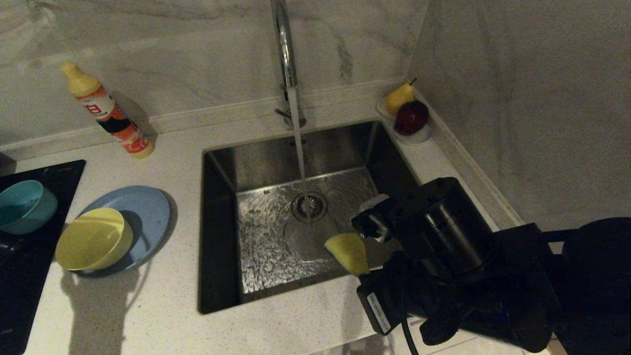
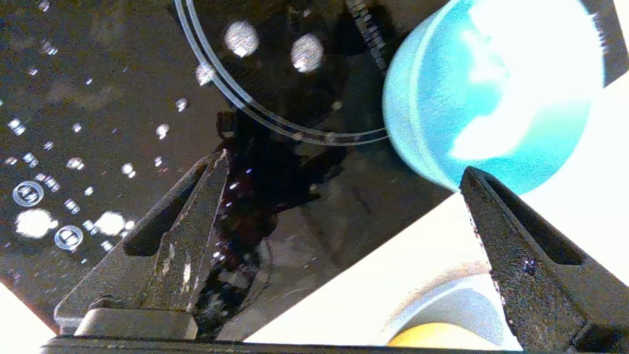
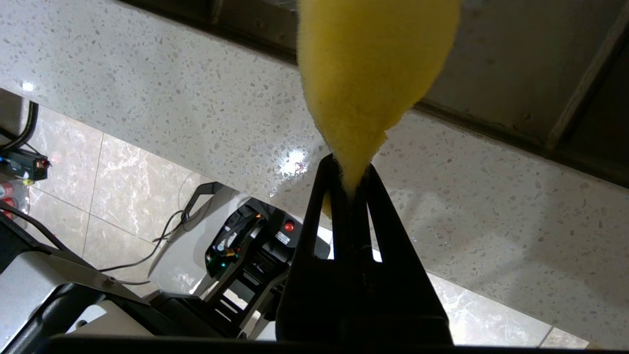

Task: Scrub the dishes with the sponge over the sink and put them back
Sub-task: Pick up a bowl and the sponge

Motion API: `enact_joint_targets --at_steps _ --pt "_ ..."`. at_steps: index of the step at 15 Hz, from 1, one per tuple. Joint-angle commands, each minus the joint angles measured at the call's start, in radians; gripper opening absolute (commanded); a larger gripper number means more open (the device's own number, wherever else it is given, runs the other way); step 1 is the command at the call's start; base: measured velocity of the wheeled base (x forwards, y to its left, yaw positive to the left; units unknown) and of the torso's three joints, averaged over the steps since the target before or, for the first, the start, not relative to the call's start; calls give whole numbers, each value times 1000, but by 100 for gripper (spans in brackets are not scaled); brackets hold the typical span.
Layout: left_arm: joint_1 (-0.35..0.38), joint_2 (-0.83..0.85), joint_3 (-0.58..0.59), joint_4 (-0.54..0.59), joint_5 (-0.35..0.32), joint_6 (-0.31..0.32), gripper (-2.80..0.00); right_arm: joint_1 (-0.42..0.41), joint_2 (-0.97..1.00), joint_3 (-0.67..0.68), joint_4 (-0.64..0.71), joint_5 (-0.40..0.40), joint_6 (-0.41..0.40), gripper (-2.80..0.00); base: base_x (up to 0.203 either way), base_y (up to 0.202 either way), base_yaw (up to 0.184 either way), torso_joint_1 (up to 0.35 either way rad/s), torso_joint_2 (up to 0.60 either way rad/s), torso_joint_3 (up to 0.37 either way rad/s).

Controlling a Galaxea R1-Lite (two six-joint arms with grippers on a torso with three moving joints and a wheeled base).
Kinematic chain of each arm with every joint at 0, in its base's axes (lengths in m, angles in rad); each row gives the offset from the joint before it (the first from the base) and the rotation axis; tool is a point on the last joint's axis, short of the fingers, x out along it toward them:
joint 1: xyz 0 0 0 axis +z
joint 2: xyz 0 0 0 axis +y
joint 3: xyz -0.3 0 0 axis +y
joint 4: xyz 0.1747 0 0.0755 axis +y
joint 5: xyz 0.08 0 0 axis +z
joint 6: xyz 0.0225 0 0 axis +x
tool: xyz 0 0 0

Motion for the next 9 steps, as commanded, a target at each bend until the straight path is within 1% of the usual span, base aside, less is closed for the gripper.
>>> enact_joint_targets --at_steps 1,4,6,8,9 --pt "1 47 -29 0 -2 -19 0 2 -3 -2 1 0 1 -280 0 0 0 0 0 0" --pt "5 135 -68 -1 0 -65 0 5 -3 -2 1 -2 0 -280 0 0 0 0 0 0" --pt "14 173 -86 -1 -12 -96 0 5 0 -2 1 -2 1 -280 0 0 0 0 0 0" --pt "14 177 -89 -1 -42 -110 0 5 -12 1 1 -2 1 -280 0 0 0 0 0 0" --pt "14 178 -91 0 -43 -114 0 5 -14 0 1 -2 0 -280 0 0 0 0 0 0"
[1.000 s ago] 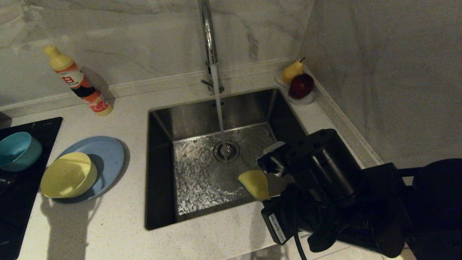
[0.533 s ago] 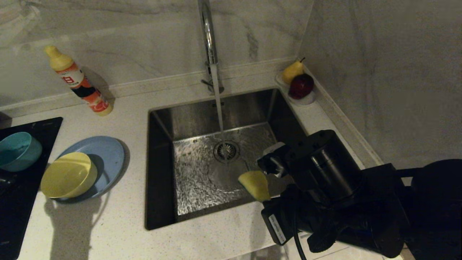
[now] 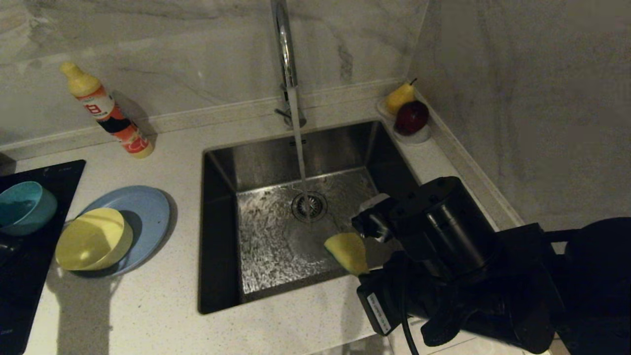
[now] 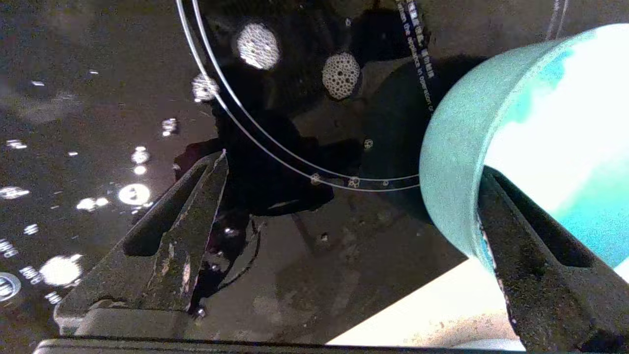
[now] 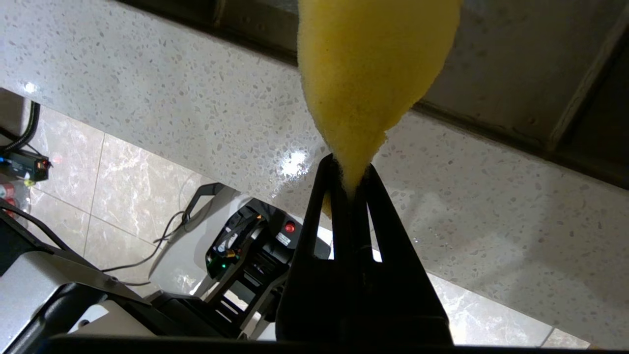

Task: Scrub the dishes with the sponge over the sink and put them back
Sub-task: Pick up a bowl and the sponge

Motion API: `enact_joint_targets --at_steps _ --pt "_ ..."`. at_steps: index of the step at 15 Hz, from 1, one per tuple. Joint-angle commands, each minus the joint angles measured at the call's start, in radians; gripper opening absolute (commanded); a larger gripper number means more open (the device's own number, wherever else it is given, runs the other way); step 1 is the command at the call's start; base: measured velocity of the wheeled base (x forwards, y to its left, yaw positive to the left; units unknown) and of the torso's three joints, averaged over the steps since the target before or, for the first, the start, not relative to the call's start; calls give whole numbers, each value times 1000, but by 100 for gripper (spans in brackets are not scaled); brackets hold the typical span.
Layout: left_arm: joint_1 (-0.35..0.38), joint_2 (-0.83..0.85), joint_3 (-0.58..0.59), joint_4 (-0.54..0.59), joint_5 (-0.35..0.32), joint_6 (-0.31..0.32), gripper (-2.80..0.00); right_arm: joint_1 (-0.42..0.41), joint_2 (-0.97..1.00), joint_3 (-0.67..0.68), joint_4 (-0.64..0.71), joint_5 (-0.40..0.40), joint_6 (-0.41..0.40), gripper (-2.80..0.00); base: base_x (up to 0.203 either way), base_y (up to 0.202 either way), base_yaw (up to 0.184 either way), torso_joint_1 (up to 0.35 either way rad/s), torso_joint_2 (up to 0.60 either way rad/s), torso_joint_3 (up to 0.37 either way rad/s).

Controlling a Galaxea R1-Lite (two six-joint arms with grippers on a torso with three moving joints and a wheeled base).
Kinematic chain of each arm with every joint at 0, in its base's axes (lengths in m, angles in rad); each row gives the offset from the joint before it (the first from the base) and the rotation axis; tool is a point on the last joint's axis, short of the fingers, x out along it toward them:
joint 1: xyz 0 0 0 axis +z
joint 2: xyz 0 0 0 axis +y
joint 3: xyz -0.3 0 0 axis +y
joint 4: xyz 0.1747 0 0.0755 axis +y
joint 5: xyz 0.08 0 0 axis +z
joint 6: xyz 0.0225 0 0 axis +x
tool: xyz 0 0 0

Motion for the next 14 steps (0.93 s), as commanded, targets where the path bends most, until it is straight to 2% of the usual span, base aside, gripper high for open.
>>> enact_joint_targets --at_steps 1,3,6,10,11,14 --pt "1 19 -12 4 -4 -16 0 1 -7 -1 0 -2 0 -280 0 0 0 0 0 0" --pt "1 28 -32 20 1 -32 0 1 -7 3 0 -2 0 -280 0 0 0 0 0 0" --pt "1 43 -108 121 4 -42 0 1 -1 4 -1 -2 2 -280 0 0 0 0 0 0" --pt "0 45 -128 132 7 -42 0 1 -4 1 0 -2 0 -280 0 0 0 0 0 0" --pt "0 47 -128 132 7 -42 -280 1 -4 0 0 -2 0 -280 0 0 0 0 0 0" --pt "0 64 -127 131 7 -41 -280 2 -6 3 0 -2 2 -280 0 0 0 0 0 0"
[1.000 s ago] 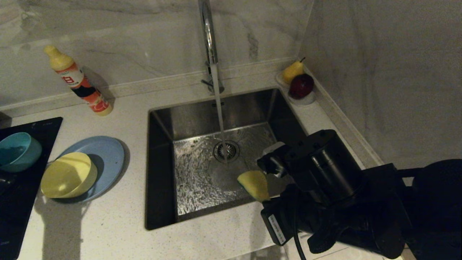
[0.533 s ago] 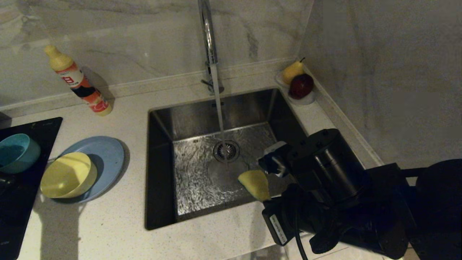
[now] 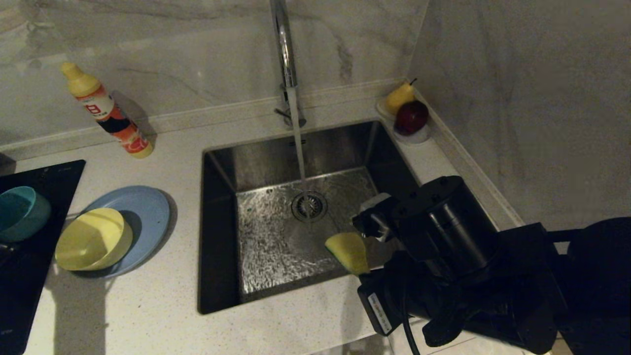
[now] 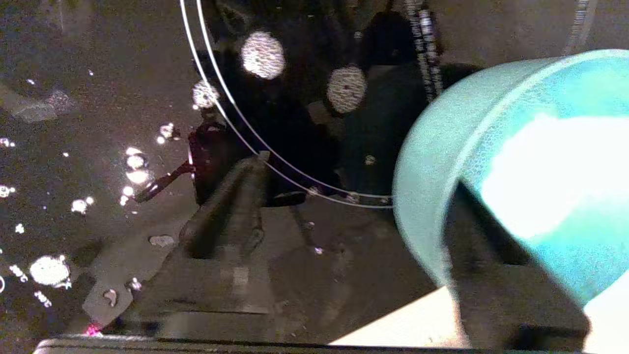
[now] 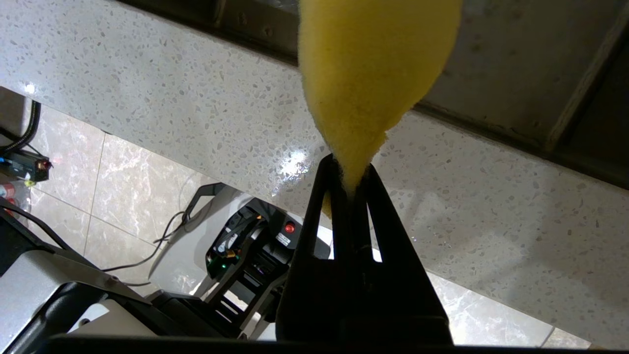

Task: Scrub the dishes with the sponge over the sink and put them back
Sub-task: Pick up a bowl and the sponge

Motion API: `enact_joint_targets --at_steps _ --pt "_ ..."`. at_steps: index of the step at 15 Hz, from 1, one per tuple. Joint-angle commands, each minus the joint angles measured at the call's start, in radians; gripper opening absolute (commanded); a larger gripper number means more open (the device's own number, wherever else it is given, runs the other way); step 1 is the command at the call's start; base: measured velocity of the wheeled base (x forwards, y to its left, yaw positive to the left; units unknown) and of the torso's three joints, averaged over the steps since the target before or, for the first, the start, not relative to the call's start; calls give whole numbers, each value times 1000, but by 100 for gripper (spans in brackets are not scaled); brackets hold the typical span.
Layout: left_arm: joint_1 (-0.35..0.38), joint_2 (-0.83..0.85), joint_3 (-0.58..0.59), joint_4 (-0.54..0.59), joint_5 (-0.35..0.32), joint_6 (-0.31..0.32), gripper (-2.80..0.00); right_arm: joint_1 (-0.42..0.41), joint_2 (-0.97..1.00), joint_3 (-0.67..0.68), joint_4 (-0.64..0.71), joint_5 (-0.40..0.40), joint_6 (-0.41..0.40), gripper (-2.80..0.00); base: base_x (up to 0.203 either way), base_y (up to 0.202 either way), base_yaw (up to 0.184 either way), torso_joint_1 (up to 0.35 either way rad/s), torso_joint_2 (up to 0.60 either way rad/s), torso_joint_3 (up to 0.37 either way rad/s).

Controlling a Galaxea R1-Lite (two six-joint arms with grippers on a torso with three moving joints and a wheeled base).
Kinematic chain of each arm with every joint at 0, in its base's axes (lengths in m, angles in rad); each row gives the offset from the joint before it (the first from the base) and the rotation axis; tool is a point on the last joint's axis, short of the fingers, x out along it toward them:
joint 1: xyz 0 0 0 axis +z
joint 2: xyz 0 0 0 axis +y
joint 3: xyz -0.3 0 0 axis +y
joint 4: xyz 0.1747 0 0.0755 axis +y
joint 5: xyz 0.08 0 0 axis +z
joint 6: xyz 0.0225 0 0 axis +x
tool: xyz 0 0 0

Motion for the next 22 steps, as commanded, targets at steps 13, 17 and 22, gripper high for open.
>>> enact_joint_targets --at_steps 13,17,22 --pt "-45 -266 -34 117 -49 -1 -280 4 -17 -1 1 -1 3 -280 0 0 0 0 0 0" --pt "-172 -462 -30 215 -141 32 -280 2 -39 6 1 -1 3 -280 0 0 0 0 0 0" --pt "-521 -590 -3 307 -134 160 -280 1 -63 14 1 -6 12 -280 0 0 0 0 0 0"
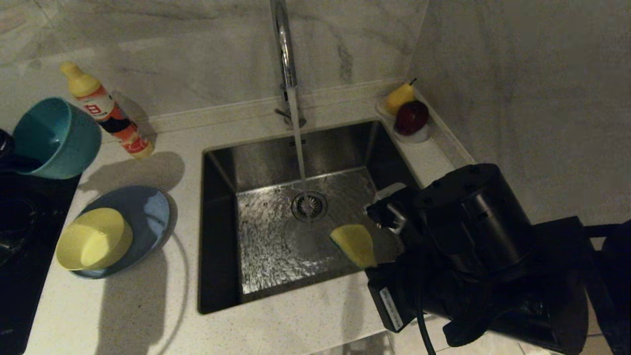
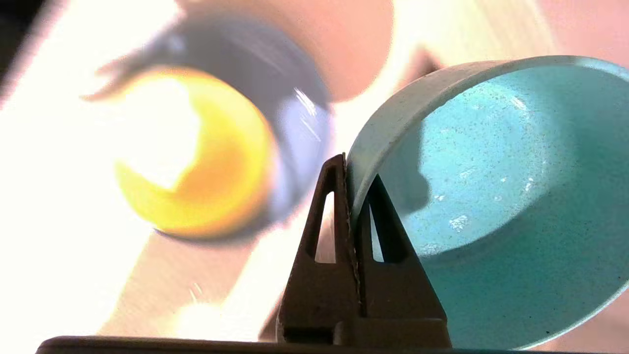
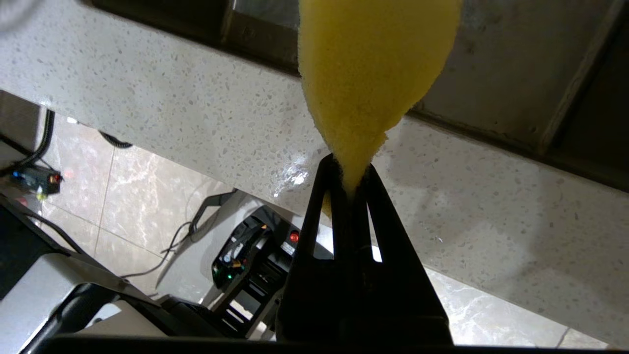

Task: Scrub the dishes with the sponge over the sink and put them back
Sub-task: Pick up a bowl and the sponge, then wash the bowl

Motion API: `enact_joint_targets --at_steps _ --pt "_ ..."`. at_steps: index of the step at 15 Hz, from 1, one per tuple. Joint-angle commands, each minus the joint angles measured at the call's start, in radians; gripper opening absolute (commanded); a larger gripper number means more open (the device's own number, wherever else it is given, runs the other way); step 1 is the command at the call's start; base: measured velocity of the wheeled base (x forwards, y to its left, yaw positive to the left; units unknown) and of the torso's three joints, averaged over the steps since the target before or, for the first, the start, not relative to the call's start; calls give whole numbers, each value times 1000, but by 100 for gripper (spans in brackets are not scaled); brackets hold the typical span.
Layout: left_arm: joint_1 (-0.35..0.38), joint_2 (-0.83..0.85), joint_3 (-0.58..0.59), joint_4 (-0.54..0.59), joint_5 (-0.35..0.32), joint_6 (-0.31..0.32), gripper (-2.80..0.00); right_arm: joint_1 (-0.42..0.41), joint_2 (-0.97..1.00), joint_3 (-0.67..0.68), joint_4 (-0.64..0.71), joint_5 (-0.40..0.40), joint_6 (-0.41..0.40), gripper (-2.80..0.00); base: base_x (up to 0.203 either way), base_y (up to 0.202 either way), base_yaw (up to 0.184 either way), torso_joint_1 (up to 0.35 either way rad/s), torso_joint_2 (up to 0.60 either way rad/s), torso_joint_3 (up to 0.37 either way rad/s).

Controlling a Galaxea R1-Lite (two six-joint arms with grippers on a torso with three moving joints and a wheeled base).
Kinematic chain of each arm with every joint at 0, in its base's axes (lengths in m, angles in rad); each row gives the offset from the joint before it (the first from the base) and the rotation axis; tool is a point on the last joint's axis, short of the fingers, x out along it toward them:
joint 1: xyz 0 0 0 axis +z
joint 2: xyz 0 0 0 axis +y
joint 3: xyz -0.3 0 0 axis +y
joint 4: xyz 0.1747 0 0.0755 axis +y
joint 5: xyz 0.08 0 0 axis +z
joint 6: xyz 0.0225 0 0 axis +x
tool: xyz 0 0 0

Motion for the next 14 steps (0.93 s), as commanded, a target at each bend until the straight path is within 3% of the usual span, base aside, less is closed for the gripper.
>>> enact_joint_targets --at_steps 1,5,7,10,12,14 --pt "-185 -57 12 15 34 24 -280 2 -7 5 1 -3 0 -280 0 0 0 0 0 0" --pt "-476 6 36 6 256 117 -280 -3 -8 7 1 -8 -7 -280 0 0 0 0 0 0" --pt "-581 103 57 -42 388 143 -280 -3 -17 3 1 -9 -8 -280 0 0 0 0 0 0" --pt "-718 229 71 -163 578 90 -280 -3 -22 2 1 -9 -8 -280 0 0 0 0 0 0" --pt "-772 287 65 -187 630 56 -280 -4 -29 2 2 -9 -9 -280 0 0 0 0 0 0" --pt "-831 358 18 -203 652 -26 -280 -4 -41 4 2 -9 -11 -280 0 0 0 0 0 0"
